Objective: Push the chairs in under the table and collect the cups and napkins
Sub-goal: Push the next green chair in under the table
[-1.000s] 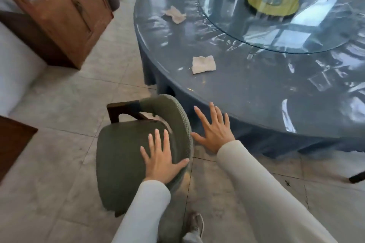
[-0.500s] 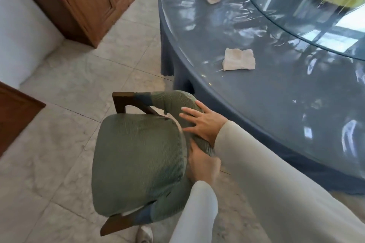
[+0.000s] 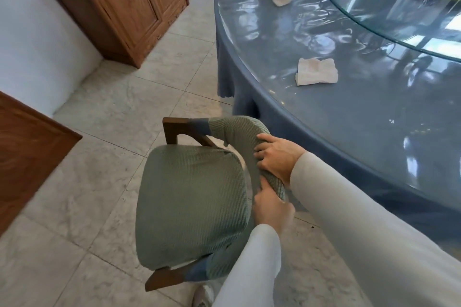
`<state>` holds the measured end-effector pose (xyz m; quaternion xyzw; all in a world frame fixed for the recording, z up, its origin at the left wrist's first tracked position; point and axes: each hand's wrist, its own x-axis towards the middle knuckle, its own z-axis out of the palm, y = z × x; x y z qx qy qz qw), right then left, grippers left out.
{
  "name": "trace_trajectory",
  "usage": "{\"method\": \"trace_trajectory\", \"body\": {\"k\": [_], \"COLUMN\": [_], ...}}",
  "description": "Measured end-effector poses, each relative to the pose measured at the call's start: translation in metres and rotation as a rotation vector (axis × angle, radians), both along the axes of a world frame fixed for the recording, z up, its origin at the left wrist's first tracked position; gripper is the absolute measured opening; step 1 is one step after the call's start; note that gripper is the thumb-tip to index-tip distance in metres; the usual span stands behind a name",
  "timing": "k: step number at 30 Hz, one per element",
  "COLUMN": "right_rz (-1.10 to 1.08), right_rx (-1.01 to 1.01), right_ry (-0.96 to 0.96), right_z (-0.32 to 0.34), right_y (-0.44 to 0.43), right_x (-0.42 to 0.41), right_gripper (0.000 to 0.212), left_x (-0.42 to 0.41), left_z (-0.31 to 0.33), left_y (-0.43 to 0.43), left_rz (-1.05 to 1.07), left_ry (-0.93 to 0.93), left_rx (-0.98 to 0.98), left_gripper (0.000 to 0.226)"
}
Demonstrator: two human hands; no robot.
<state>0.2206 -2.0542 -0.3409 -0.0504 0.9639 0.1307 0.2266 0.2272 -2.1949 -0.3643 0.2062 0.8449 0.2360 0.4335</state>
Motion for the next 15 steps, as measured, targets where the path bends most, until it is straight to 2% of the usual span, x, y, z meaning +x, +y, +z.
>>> {"method": "trace_trajectory", "body": {"k": [8, 15], "right_rz": [-0.171, -0.375], "right_rx": [-0.004, -0.021], "right_ry": [-0.019, -0.058], "right_z": [0.007, 0.008], "right_y": [-0.08, -0.185], "right_x": [0.03, 0.052], "right_gripper": [0.048, 0.054], "left_x": [0.004, -0.002], "left_z": [0.009, 0.011], "left_y": [-0.077, -0.174], "left_rz": [-0.179, -0.374], "left_ry": [-0.049, -0.07], "left_rx": [-0.025, -0.049], "left_gripper": [0.089, 0.089]}}
